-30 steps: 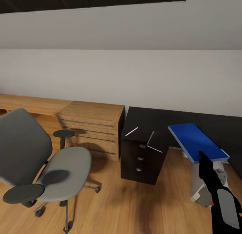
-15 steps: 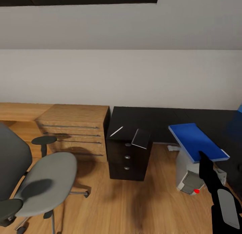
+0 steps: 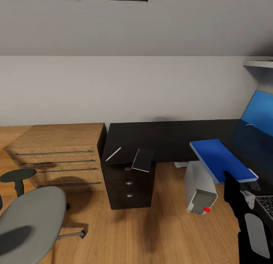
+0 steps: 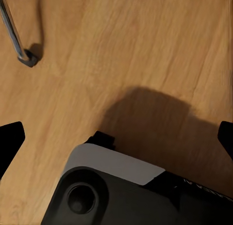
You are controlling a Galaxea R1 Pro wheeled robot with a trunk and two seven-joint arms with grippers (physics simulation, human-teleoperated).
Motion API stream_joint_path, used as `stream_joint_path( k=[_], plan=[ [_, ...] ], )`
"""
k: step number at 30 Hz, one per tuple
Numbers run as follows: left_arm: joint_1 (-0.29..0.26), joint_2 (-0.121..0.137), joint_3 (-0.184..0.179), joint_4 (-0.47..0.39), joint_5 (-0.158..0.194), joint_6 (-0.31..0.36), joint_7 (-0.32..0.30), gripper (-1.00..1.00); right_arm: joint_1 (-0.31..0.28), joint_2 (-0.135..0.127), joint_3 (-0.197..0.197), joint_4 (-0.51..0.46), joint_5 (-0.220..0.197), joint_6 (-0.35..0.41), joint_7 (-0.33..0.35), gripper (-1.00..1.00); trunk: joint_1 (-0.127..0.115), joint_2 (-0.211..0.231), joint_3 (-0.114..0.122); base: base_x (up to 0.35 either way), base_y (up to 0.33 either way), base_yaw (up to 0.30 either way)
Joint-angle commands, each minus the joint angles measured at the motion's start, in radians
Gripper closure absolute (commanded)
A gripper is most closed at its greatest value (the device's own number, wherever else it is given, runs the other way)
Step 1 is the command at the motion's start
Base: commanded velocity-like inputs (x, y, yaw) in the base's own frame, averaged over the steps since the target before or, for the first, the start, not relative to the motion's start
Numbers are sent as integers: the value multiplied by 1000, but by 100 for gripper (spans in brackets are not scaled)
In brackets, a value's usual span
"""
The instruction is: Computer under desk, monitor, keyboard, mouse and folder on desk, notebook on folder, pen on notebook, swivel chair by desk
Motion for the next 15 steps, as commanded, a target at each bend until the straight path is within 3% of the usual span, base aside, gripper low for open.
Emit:
stream_joint_path(
  k=[1,6,12,15],
  plan=[
    [0,0,-6,-2,3,4,6,-100,-1,1,-3,-1,-8,7,-2,100,0,-1,-1,19,0,-277],
    [0,0,-37,8,1,0,8,-100,-1,4,-3,-4,-10,11,0,100,0,-1,-1,84,0,-197],
    [0,-5,-48,6,0,-6,8,-100,-7,1,3,3,-33,12,-5,100,0,-1,-1,69,0,-25],
    [0,-17,-48,2,-1,-8,9,-100,-13,18,7,20,-17,17,-5,100,0,-1,-1,0,0,0]
  ],
)
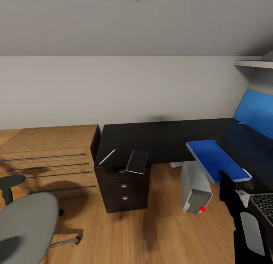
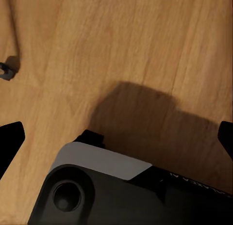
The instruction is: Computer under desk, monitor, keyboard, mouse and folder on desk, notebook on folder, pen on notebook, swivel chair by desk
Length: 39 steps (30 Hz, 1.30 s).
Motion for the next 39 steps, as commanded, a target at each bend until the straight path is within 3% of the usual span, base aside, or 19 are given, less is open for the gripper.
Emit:
stream_joint_path(
  k=[1,9,24,39],
  plan=[
    [0,0,-2,-3,5,4,6,-100,2,7,-5,5,-5,12,-2,100,0,-1,-1,29,0,0],
    [0,-8,-1,-2,6,-33,2,-100,9,32,-9,42,-1,18,3,100,0,-1,-1,202,0,0],
    [0,-8,-2,3,6,-108,0,-100,9,31,-12,50,-4,16,4,100,0,-1,-1,289,-73,0],
    [0,-8,-3,4,6,-108,-1,-100,9,30,-12,51,-4,6,3,100,0,-1,-1,19,-20,-4]
  ],
)
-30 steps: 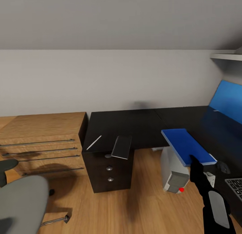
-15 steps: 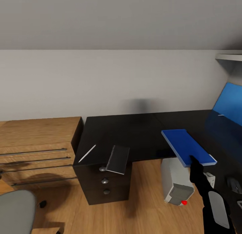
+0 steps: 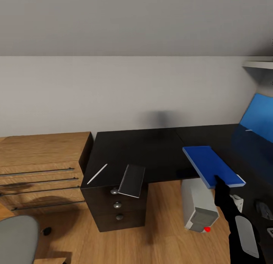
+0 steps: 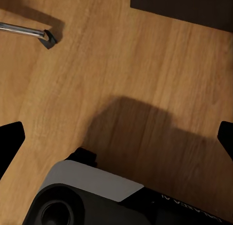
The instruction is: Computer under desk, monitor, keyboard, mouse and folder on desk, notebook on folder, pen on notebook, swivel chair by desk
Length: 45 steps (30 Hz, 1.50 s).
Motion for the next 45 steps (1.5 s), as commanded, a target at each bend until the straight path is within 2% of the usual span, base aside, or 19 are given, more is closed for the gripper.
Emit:
stream_joint_path(
  k=[1,22,30,45],
  plan=[
    [0,1,-3,-1,11,-6,5,-100,-1,1,-3,-1,-8,6,-2,100,0,0,-1,1,-1,-101],
    [0,1,-3,-1,10,-6,3,-100,-1,1,-3,1,-6,5,-4,100,0,0,-1,16,0,-216],
    [0,1,-3,-1,11,-6,3,-100,-1,2,-2,1,-6,5,-3,100,0,0,-1,200,0,-38],
    [0,1,-3,-2,11,-6,3,-100,-1,3,3,7,-3,4,-13,100,0,0,-1,14,0,-1]
  ],
)
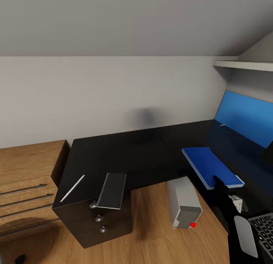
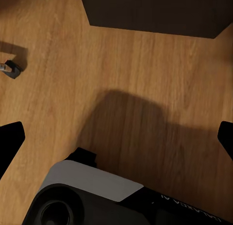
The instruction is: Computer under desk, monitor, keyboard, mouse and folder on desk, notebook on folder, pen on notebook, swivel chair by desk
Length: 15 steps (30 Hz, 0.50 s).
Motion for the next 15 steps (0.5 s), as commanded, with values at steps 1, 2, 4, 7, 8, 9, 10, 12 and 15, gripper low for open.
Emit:
stream_joint_path(
  k=[1,2,4,7,8,9,10,12,15],
  plan=[
    [0,1,-3,-1,11,-6,5,-100,-1,1,-3,0,-8,6,-8,100,0,0,-1,33,-8,0],
    [0,1,-3,-1,11,-6,5,-100,-1,1,-2,4,-8,7,-12,100,0,0,-1,105,-43,0],
    [0,1,-3,-1,11,-6,5,-100,-1,1,-2,13,-7,6,-17,100,0,0,-1,159,-78,0],
    [0,1,-3,-1,11,-6,5,-100,-1,0,0,28,-7,1,-21,100,0,0,-1,61,-33,0],
    [0,1,-3,-1,11,-6,5,-100,-1,0,0,29,-7,-3,-21,100,0,0,-1,11,-6,0],
    [0,1,-3,-1,11,-6,5,-100,-1,0,0,29,-7,-4,-21,100,0,0,-1,9,-5,0],
    [0,1,-3,-1,11,-6,5,-100,-1,0,0,29,-7,-5,-22,100,0,0,-1,6,-3,0],
    [0,1,-3,-1,11,-6,5,-100,-1,0,0,30,-7,-7,-23,100,0,0,-1,3,-2,0],
    [0,1,-3,-1,11,-6,5,-100,-1,0,0,30,-7,-8,-23,100,0,0,-1,63,-64,0]
  ],
)
